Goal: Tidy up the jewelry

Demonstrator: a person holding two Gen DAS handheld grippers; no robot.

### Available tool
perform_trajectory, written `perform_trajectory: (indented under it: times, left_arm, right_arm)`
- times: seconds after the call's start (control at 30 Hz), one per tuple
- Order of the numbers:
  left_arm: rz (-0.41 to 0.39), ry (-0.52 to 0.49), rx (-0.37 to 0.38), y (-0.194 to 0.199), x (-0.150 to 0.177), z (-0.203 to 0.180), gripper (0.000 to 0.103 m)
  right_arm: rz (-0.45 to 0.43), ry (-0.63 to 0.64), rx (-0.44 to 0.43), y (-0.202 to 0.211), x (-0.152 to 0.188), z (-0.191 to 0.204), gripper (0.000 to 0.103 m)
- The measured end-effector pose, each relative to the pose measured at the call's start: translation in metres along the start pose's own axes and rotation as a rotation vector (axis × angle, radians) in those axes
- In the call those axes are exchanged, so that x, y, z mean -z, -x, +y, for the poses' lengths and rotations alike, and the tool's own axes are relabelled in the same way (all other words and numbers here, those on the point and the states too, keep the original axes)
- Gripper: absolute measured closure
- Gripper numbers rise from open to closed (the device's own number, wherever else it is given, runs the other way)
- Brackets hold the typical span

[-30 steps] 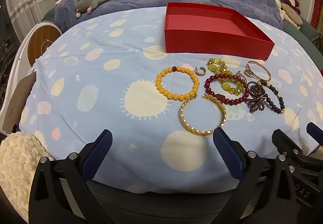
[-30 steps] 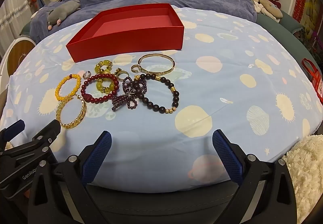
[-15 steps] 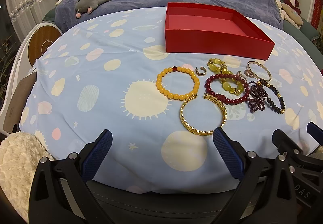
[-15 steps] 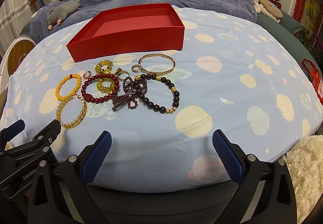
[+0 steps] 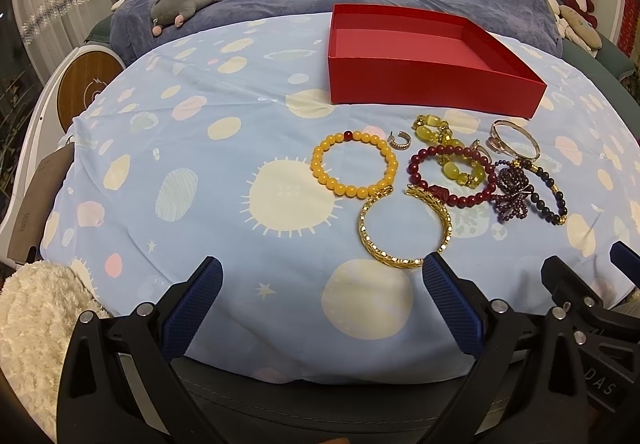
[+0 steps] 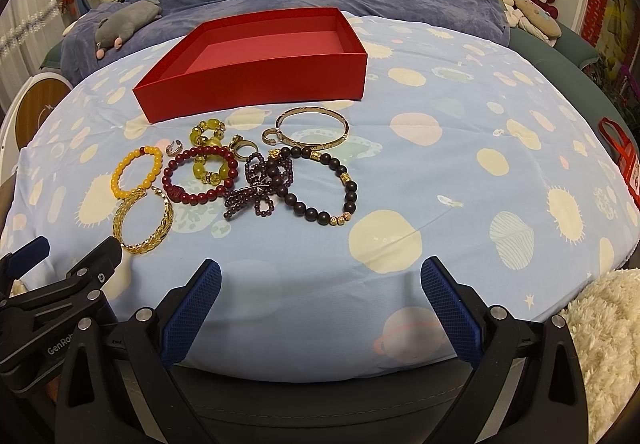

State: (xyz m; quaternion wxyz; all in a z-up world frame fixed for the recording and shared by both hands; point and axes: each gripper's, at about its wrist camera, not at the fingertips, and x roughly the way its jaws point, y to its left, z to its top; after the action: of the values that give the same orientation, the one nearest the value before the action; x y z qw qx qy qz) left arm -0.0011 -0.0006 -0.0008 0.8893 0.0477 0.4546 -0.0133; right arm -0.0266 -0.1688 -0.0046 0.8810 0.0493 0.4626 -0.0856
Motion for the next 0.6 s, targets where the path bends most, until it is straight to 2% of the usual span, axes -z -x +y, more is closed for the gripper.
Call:
perform_trajectory:
  times: [0.6]
  left_arm:
    - [0.01,0.01,-0.006,-0.0041,-0.0016,0.0033,0.007]
  right_arm:
    - [0.0,0.001,-0.001,0.0,0.0006,0.0004,0.007]
